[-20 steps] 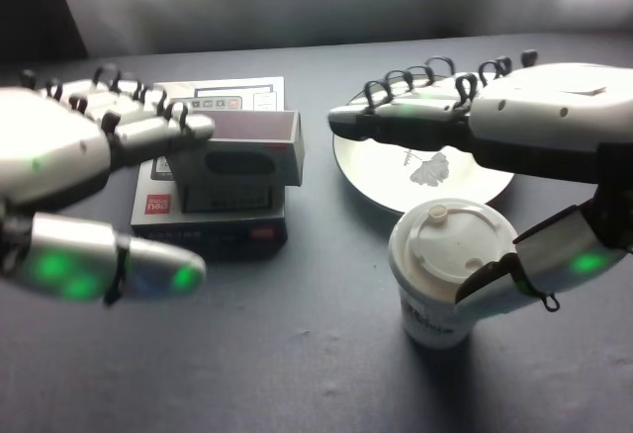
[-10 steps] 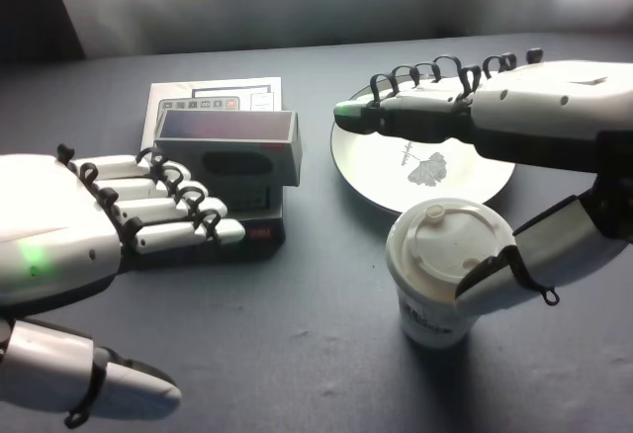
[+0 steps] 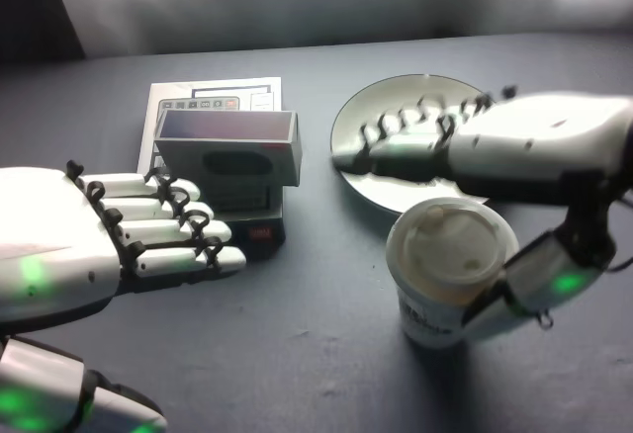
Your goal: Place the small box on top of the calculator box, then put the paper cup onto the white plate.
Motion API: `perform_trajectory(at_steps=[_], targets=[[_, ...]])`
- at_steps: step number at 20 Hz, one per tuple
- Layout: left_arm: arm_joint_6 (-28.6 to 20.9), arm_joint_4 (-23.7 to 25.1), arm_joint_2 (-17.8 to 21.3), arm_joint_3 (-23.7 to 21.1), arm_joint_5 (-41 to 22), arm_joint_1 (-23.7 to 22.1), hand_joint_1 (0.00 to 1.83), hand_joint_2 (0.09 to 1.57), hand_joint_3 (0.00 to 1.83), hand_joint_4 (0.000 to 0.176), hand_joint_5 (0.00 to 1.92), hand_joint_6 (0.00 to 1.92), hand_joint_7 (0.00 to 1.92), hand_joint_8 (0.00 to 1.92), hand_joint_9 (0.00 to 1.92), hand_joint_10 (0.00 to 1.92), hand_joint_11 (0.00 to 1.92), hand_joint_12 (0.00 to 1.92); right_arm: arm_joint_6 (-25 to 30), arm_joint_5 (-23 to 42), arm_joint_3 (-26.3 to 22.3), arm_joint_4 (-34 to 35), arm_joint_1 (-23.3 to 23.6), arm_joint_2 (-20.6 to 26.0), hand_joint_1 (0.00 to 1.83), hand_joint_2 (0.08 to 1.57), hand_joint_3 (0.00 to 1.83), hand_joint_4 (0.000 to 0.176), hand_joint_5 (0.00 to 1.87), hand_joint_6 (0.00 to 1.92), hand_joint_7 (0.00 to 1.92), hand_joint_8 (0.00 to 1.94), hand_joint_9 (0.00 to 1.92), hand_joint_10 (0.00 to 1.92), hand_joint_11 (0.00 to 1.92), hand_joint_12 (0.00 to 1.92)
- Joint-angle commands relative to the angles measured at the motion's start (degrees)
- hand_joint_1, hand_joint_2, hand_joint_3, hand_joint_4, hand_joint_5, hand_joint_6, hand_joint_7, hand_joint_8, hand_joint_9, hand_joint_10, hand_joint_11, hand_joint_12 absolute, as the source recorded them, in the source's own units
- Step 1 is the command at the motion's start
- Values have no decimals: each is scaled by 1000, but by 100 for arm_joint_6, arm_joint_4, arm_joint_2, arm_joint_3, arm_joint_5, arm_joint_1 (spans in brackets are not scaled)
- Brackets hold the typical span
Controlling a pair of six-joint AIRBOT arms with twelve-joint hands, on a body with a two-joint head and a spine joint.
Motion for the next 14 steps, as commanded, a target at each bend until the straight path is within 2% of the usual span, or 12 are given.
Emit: perform_trajectory(at_steps=[1,7,10,14], targets=[[-11,-126,76,16,-389,-55,0,1091,0,0,110,2,113,4,109,3,0,204,33,504,12,40,45,37,1202,827,0,0,0,0,0,0,0,0,0,0],[-11,-195,61,5,-381,-162,0,1099,0,0,77,2,89,1,89,0,0,121,50,464,160,16,-137,-158,1183,831,0,0,0,0,0,0,0,0,0,0],[70,-180,56,-97,-36,-434,0,1109,0,0,118,3,133,4,119,3,0,178,51,464,206,16,-218,-185,1145,852,9,0,0,0,0,0,0,0,0,0],[45,-180,30,-81,19,-528,0,1111,0,0,98,0,103,0,92,0,0,112,50,468,234,10,-300,-224,1095,848,5,0,0,0,0,0,0,0,0,0]])
